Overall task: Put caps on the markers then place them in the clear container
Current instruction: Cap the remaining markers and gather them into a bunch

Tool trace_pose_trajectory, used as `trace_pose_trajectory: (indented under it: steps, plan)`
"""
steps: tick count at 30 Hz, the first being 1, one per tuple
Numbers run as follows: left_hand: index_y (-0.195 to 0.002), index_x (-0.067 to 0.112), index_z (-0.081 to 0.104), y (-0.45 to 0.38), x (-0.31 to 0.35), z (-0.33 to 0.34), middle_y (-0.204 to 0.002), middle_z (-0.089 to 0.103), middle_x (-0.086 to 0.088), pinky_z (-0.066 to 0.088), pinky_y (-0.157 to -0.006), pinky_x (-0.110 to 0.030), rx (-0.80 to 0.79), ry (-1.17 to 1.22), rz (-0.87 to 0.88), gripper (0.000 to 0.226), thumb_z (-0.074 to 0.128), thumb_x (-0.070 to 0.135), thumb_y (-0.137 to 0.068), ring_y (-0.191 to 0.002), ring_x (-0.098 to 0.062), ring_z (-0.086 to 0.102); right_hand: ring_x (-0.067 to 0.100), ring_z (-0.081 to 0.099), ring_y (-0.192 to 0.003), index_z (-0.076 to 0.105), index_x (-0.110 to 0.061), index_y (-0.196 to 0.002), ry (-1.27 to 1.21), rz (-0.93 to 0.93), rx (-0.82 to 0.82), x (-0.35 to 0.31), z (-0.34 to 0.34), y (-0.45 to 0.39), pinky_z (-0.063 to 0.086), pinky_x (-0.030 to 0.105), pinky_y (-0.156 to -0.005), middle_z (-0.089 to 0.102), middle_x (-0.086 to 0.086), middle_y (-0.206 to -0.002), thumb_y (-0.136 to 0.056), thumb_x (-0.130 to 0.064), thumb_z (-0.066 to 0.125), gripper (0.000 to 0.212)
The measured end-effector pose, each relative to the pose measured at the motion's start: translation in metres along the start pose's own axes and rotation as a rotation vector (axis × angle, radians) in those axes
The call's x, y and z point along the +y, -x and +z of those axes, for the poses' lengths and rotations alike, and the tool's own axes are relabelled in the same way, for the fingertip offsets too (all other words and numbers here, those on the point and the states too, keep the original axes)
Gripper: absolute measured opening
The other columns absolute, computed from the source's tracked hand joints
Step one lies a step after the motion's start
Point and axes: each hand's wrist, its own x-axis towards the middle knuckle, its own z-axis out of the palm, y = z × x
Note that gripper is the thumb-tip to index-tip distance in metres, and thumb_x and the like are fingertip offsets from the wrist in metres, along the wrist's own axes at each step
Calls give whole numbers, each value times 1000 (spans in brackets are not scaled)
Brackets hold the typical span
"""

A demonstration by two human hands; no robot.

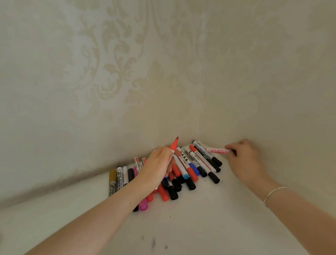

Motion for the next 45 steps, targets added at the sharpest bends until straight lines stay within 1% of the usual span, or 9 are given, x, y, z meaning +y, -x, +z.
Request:
trace_pose_trajectory:
  steps: [3,8,12,21,26,30,34,41,45]
  plan:
    - [-87,7,67,-3,1,-2,-63,48,-2,34,-45,-25,-14,39,-3,34,35,11,-97,-46,-9,40,31,54,-84,64,0,-110,236,-100,-53,5,14,-8,47,38,-74,47,11,-105,-90,1,49,25]
    - [-97,-2,67,-5,8,-6,-65,48,-2,36,-43,-20,-39,44,42,36,33,11,-98,-45,-7,42,34,57,-91,54,-6,-111,435,-129,-166,-7,19,-21,43,35,-70,50,12,-110,-86,0,47,27]
    - [-91,5,69,-9,10,-9,-62,49,1,37,-44,-20,-46,33,78,36,34,12,-99,-46,-6,43,32,59,-95,55,-10,-107,506,-136,-186,-8,26,-31,41,32,-69,55,11,-108,-86,-3,48,23]
    - [-93,4,68,-12,8,-13,-67,51,-1,38,-46,-21,-78,3,88,36,33,10,-98,-49,-6,44,31,61,-93,55,-12,-102,561,-131,-205,-9,40,-46,40,30,-66,63,12,-104,-86,-7,47,19]
    - [-85,14,66,-11,6,-9,-62,49,2,39,-47,-19,-123,-96,68,34,36,16,-100,-46,-5,44,30,59,-88,58,-13,-104,596,-129,-221,-10,39,-49,40,29,-67,63,11,-105,-84,-7,49,22]
    - [-87,20,69,-11,2,-5,-67,53,-2,43,-54,-27,-138,-144,64,33,37,20,-98,-56,-12,49,29,62,-94,60,-13,-107,613,-127,-231,-10,39,-49,44,30,-69,63,10,-106,-86,-8,50,24]
    - [-93,13,68,-12,2,-1,-71,55,-6,45,-57,-31,-133,-136,32,32,37,19,-97,-57,-13,52,30,62,-95,59,-12,-111,621,-132,-261,-10,38,-48,47,32,-73,61,11,-108,-89,-9,49,25]
    - [-101,10,67,-5,5,6,-76,62,-2,53,-75,-48,-155,-150,27,29,39,17,-98,-69,-20,58,30,60,-97,57,-3,-106,589,-145,-299,-21,35,-38,45,34,-73,57,14,-111,-92,-3,44,19]
    - [-88,16,64,-1,5,5,-64,62,8,49,-64,-34,-178,-179,47,27,40,16,-99,-64,-16,57,31,61,-91,62,-2,-100,413,-123,-223,-17,33,-40,49,34,-73,61,15,-107,-89,0,44,21]
